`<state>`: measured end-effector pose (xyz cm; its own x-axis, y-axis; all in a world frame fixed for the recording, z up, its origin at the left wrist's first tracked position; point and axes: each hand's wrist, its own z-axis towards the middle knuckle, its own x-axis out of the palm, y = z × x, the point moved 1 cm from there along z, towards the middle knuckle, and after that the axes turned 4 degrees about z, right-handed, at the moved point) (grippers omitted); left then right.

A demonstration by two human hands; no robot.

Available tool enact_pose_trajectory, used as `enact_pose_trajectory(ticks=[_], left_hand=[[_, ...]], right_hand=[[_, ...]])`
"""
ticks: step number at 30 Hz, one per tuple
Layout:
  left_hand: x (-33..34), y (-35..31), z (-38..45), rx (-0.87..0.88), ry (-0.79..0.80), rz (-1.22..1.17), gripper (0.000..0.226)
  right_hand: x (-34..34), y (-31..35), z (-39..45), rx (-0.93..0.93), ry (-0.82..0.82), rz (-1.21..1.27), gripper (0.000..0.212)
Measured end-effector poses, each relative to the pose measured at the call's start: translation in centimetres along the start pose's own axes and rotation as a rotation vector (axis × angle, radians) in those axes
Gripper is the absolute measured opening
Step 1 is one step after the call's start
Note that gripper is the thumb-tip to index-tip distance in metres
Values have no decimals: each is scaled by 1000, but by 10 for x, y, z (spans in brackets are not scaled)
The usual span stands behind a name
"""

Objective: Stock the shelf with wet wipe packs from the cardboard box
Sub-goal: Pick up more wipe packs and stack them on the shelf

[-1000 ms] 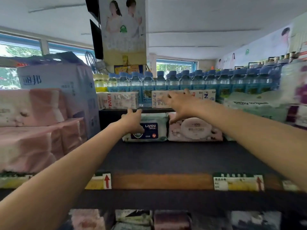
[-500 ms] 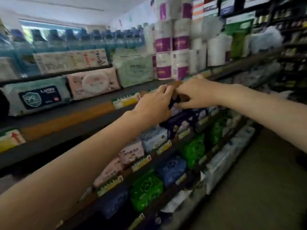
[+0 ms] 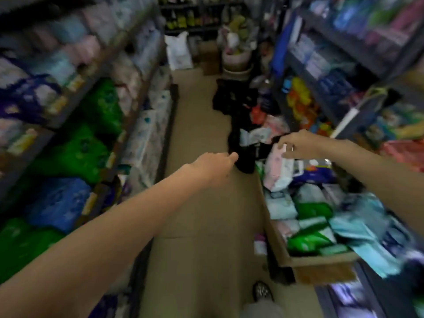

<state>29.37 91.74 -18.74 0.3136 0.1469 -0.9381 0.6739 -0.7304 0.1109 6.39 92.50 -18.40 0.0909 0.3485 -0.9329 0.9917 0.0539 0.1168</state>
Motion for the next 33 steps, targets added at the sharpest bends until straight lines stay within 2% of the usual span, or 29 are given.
enact_pose_trajectory(ticks=[4, 7, 10, 12, 17, 21, 25, 29, 33], left_hand=[[4, -60, 66, 98, 46, -55, 49], [14, -102, 117, 143, 85, -134, 44], [36, -146, 163, 158, 142, -205, 42], [53, -177, 187, 181, 199, -253, 41], [82, -232, 227, 292, 306, -337, 48], [89, -252, 248, 195, 378, -468, 43], [99, -258, 262, 135, 398, -500, 42], [123, -267, 267, 113, 461, -473, 40], [136, -273, 268, 127, 470, -451, 34]], right_hand=[[45, -88, -43, 166, 91, 49, 30], [82, -145, -63, 230, 230, -9, 25], [132, -196, -68, 282, 340, -146, 61], [167, -226, -65, 224, 362, -218, 74], [216, -260, -60, 56, 406, -420, 52], [228, -283, -44, 4, 417, -429, 53], [238, -293, -16, -134, 553, -473, 62], [245, -290, 17, -207, 771, -535, 75], [238, -294, 29, -203, 827, -487, 105]])
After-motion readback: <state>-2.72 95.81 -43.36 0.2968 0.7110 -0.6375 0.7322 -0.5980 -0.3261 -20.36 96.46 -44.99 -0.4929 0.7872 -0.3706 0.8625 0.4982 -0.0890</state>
